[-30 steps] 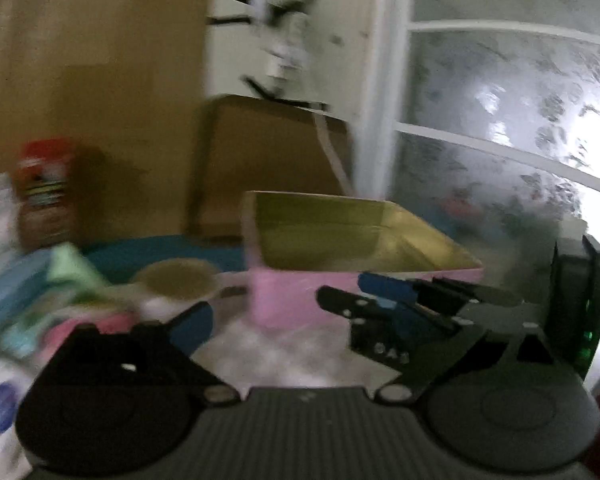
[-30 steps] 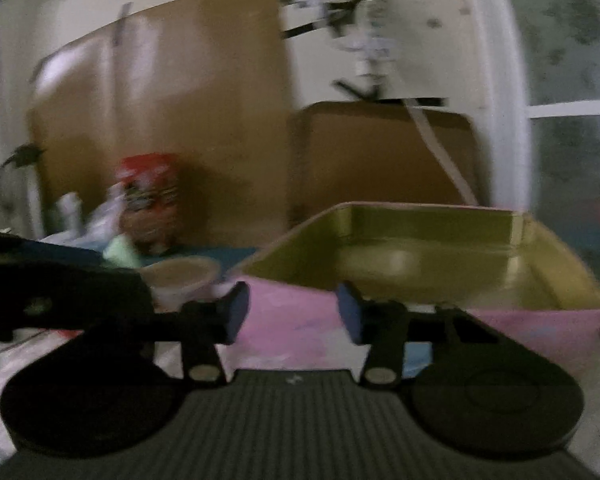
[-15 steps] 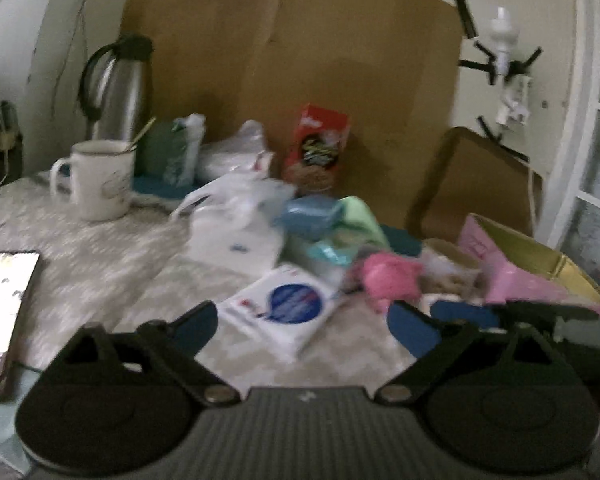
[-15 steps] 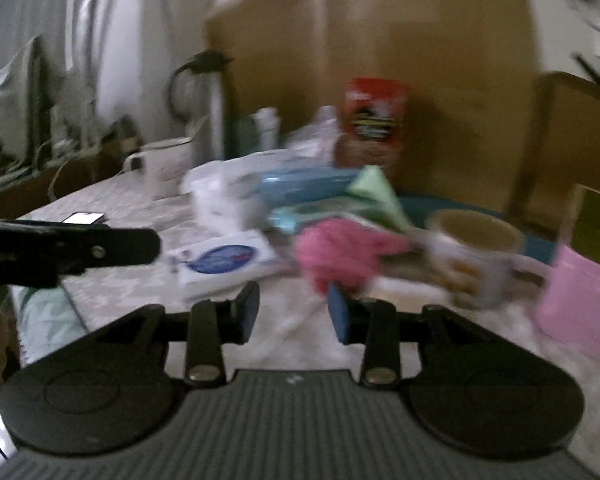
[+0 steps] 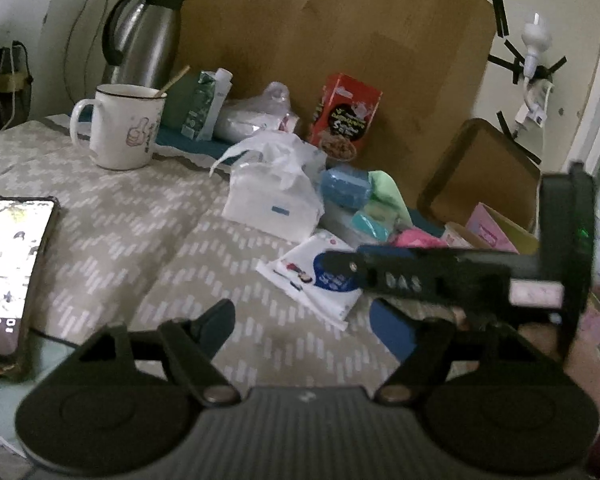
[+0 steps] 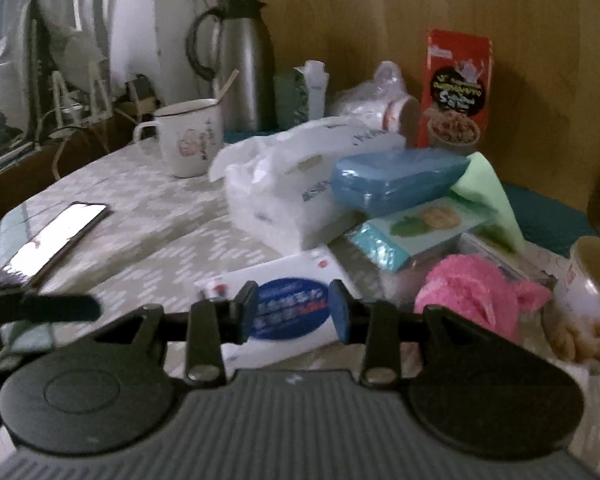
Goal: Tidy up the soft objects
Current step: 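Move the left gripper to the white wet-wipe pack with blue label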
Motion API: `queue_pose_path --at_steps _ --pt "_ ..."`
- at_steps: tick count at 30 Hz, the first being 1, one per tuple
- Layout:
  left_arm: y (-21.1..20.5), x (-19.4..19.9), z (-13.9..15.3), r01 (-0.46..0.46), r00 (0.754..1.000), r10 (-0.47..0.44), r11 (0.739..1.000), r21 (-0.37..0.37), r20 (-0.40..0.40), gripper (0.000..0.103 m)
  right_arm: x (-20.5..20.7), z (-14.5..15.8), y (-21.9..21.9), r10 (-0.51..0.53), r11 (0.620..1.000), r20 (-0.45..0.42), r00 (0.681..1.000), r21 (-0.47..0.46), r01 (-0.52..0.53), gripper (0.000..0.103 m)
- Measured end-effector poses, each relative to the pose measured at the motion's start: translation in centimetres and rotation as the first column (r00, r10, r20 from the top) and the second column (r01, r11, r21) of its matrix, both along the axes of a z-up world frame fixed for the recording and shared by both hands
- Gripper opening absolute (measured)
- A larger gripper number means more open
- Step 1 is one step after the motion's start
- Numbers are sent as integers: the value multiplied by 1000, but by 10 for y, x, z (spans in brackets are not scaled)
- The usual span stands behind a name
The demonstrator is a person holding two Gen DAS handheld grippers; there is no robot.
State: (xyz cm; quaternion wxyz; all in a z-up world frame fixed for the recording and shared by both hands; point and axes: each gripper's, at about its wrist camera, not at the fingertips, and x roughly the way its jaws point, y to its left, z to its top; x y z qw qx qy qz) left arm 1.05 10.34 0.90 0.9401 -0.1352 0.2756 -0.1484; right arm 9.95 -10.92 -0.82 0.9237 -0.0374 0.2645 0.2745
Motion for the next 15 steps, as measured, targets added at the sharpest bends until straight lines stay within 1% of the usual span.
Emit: queue_pose_path --at_steps 2,5,8,10,12,15 --pt "-1 1 -1 11 1000 -11 1000 1 -5 76 5 1 -2 -7 1000 -3 1000 8 7 46" --pt "-4 4 -3 28 999 -28 1000 -8 -21 76 7 3 -1 14 1000 -12 1000 11 -14 52" --pt "-6 6 -4 42 998 -43 999 -23 -36 76 9 2 0 -7 1000 12 1000 -2 7 52" --pt "-7 7 -5 47 998 -48 998 -30 -43 76 13 0 -1 -21 1000 10 1000 -4 21 52" --pt "-7 8 -5 46 997 -48 998 -35 -56 76 15 -2 0 -7 1000 -3 1000 -5 7 49" --pt "-5 10 -6 41 996 -45 998 -48 -77 76 12 -1 -3 14 1000 -40 999 15 -14 50"
